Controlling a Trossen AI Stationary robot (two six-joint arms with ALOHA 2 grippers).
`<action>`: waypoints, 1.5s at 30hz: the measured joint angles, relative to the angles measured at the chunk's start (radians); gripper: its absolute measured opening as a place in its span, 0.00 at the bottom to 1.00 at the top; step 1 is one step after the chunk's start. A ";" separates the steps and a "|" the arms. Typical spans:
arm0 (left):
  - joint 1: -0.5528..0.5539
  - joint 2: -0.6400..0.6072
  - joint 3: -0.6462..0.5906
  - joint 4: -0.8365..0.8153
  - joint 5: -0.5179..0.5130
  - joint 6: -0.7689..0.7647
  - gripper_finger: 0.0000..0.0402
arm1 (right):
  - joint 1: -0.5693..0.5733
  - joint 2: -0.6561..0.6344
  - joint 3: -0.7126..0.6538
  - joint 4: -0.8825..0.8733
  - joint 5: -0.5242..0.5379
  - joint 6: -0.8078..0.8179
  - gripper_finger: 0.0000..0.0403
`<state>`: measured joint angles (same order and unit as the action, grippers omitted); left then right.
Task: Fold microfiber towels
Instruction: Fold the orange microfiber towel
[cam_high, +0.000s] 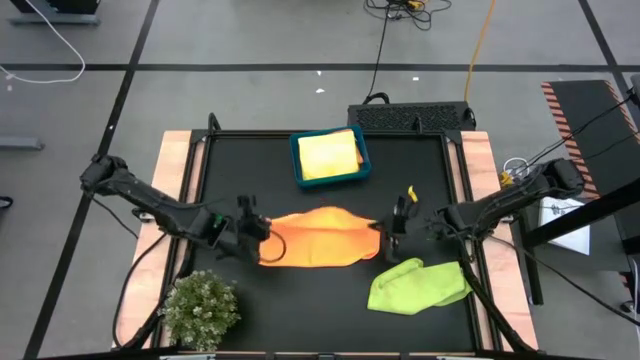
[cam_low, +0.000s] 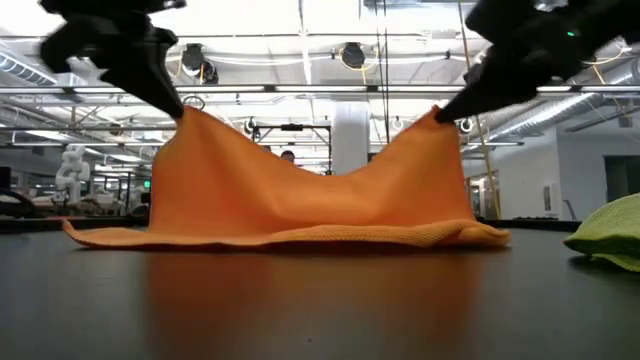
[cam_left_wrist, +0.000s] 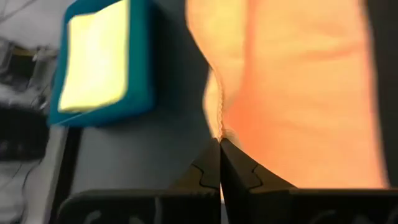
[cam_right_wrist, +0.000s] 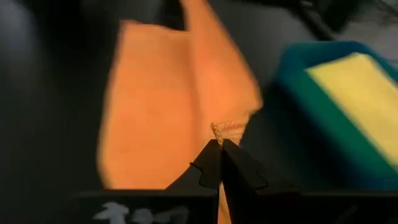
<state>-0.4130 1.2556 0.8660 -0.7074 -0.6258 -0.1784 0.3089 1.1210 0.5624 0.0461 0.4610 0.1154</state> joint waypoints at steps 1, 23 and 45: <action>-0.024 0.000 -0.011 0.016 0.000 -0.002 0.00 | 0.019 0.001 -0.029 0.042 -0.018 -0.005 0.00; -0.198 0.001 -0.255 0.188 0.111 -0.235 0.00 | 0.191 0.001 -0.362 0.554 -0.130 0.113 0.00; -0.166 0.001 -0.232 0.247 0.115 -0.204 0.28 | 0.189 0.002 -0.362 0.543 -0.209 0.180 0.31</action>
<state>-0.5794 1.2564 0.6338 -0.4605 -0.5105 -0.3824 0.4976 1.1225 0.2008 0.5892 0.2520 0.2953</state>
